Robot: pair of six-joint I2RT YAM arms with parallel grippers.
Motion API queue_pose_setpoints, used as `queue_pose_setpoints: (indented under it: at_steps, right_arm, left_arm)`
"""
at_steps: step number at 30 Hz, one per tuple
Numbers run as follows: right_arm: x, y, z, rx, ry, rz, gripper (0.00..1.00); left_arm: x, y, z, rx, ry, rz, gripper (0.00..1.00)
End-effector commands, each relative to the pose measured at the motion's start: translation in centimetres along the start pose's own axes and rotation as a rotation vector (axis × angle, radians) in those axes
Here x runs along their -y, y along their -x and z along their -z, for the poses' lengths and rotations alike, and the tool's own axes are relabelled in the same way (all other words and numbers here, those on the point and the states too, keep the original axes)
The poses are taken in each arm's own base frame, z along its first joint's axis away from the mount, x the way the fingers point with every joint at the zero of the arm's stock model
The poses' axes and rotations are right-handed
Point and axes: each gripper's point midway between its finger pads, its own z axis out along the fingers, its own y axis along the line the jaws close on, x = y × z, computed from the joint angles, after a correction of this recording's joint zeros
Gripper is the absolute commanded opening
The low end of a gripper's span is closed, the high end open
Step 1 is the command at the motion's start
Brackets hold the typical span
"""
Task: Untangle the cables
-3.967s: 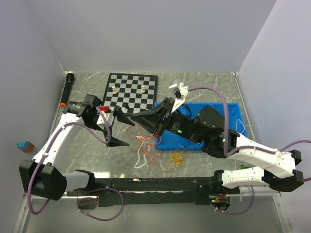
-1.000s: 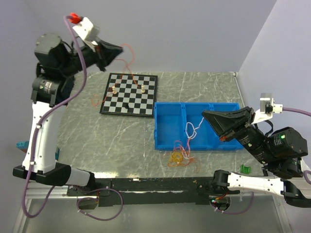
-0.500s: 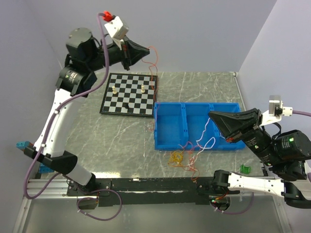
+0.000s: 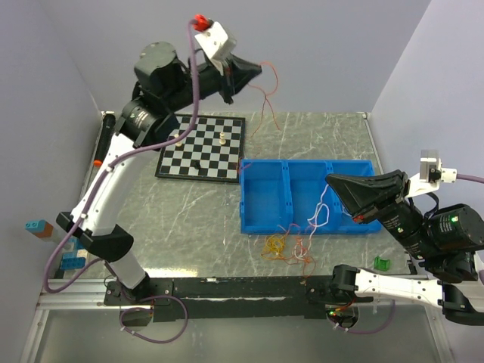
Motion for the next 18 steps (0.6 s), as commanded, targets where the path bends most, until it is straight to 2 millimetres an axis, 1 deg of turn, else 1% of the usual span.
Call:
queue_pose_setpoints:
  at_steps: [1, 5, 10, 13, 14, 16, 18]
  right_arm:
    - [0.1, 0.2, -0.1, 0.018, -0.003, 0.010, 0.00]
    - [0.2, 0.0, 0.0, 0.022, -0.004, 0.005, 0.00]
    - [0.3, 0.0, 0.1, 0.024, -0.003, -0.001, 0.00]
    - [0.3, -0.1, 0.1, 0.021, -0.004, -0.001, 0.00]
    - [0.3, -0.1, 0.1, 0.023, -0.003, -0.002, 0.00]
    - [0.3, -0.1, 0.1, 0.024, -0.003, -0.003, 0.00]
    - [0.3, 0.0, 0.2, 0.029, 0.000, -0.005, 0.00]
  left_arm:
    - [-1.0, 8.3, 2.9, 0.210, 0.118, -0.109, 0.01]
    - [-0.5, 8.1, 2.9, 0.201, 0.114, -0.118, 0.01]
    - [-0.1, 7.1, 2.7, 0.178, 0.101, -0.102, 0.01]
    - [0.0, 7.9, 2.6, 0.203, 0.109, -0.115, 0.01]
    - [0.3, 8.6, 2.7, 0.222, 0.106, -0.125, 0.01]
    - [0.4, 9.1, 2.6, 0.234, 0.109, -0.135, 0.01]
    - [0.8, 8.5, 2.4, 0.219, 0.096, -0.126, 0.01]
